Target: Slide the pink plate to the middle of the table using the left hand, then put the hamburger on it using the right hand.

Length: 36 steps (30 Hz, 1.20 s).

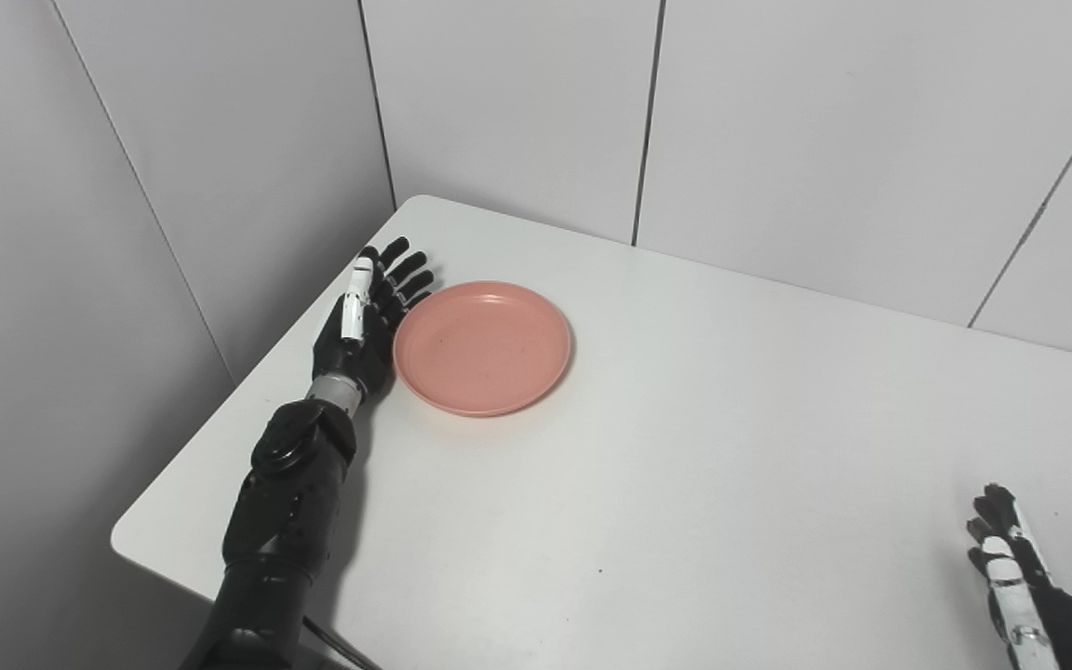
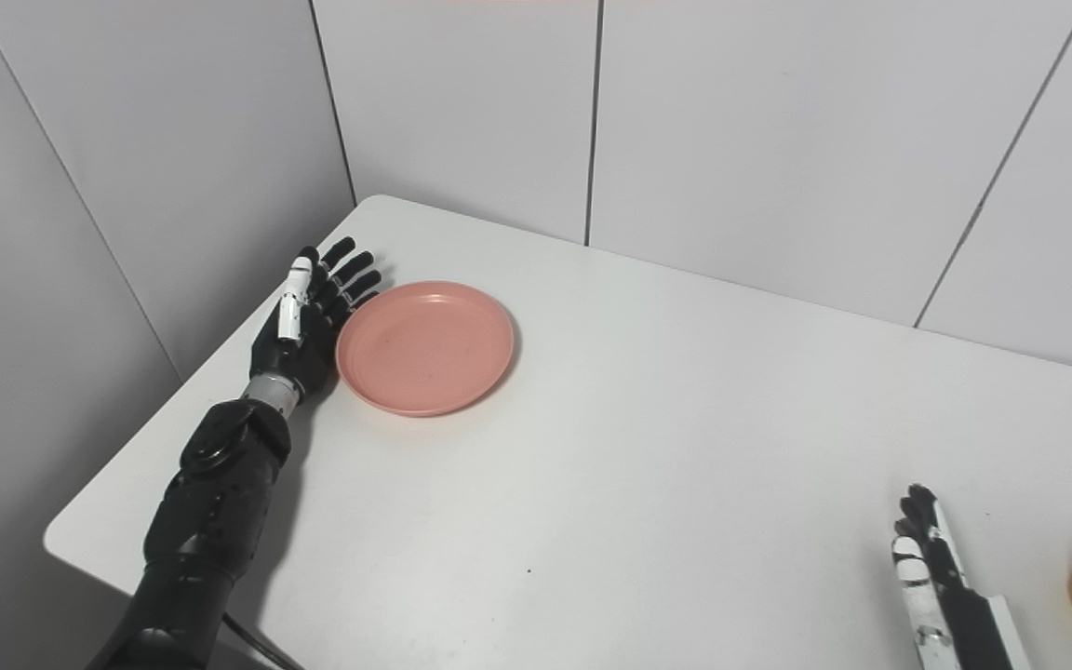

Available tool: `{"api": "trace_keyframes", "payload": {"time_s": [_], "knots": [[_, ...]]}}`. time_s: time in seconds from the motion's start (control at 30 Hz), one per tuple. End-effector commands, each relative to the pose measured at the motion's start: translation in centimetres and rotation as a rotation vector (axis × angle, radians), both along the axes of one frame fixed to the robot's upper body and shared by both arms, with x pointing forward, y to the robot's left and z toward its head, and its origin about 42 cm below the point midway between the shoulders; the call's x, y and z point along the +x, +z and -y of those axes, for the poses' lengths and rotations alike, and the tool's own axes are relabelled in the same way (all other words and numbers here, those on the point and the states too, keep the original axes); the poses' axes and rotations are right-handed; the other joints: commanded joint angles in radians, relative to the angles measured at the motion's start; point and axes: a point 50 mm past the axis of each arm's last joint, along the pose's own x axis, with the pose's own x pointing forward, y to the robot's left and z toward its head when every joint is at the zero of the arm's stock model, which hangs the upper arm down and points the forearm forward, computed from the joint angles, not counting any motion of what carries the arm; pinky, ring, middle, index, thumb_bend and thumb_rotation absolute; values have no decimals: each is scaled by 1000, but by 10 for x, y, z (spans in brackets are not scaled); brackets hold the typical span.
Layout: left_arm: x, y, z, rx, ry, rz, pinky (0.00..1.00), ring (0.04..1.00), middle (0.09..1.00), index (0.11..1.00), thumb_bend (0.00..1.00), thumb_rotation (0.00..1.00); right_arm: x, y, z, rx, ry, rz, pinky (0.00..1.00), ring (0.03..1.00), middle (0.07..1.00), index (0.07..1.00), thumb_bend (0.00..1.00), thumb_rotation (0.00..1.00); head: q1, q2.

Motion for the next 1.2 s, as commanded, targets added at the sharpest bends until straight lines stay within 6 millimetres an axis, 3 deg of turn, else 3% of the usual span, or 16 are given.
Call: {"api": "trace_keyframes", "payload": {"time_s": [0.0,0.2,0.43,0.6,0.8,1.17], "knots": [[2,-5,10,-23,-19,-42,880,865,867,863,378,1000,2,9,-1,7,5,49,1000,1000,1000,1000,0,1000,-13,6],[8,-8,28,-16,-106,-45,921,896,898,890,351,1000,3,4,0,-4,7,51,1000,1000,1000,996,0,1000,-49,22],[12,-9,42,5,-161,-76,899,882,888,890,378,1000,5,-4,-2,4,14,62,1000,1000,1000,996,4,1000,-119,49],[14,-10,54,-1,-209,-94,897,880,885,891,392,1000,8,-10,-4,-7,26,76,1000,1000,998,992,66,1000,-170,69],[15,-12,76,18,-270,-125,882,872,875,880,403,1000,6,-8,-10,-31,20,87,995,985,986,980,114,1000,-232,93],[16,-8,125,-5,-400,-135,907,898,906,901,376,1000,4,-3,-24,-43,-5,78,952,958,967,971,113,1000,-329,128]]}}
